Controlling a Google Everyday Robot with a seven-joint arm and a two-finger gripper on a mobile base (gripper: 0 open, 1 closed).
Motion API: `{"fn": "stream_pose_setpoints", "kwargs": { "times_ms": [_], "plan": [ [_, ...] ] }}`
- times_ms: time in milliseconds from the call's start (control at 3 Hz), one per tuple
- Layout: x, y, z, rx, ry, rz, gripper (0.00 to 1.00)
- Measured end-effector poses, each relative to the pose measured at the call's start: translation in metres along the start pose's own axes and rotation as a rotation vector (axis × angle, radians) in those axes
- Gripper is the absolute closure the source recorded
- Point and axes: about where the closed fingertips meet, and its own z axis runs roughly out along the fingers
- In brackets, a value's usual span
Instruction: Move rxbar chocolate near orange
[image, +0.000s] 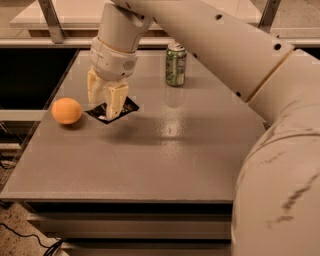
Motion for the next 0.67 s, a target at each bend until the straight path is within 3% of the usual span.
{"fn": "stream_pose_setpoints", "kwargs": {
  "times_ms": [667],
  "plan": [
    [-0.0183,-0.0199,0.0177,0.019,-0.044,-0.076,1.0]
  ]
}}
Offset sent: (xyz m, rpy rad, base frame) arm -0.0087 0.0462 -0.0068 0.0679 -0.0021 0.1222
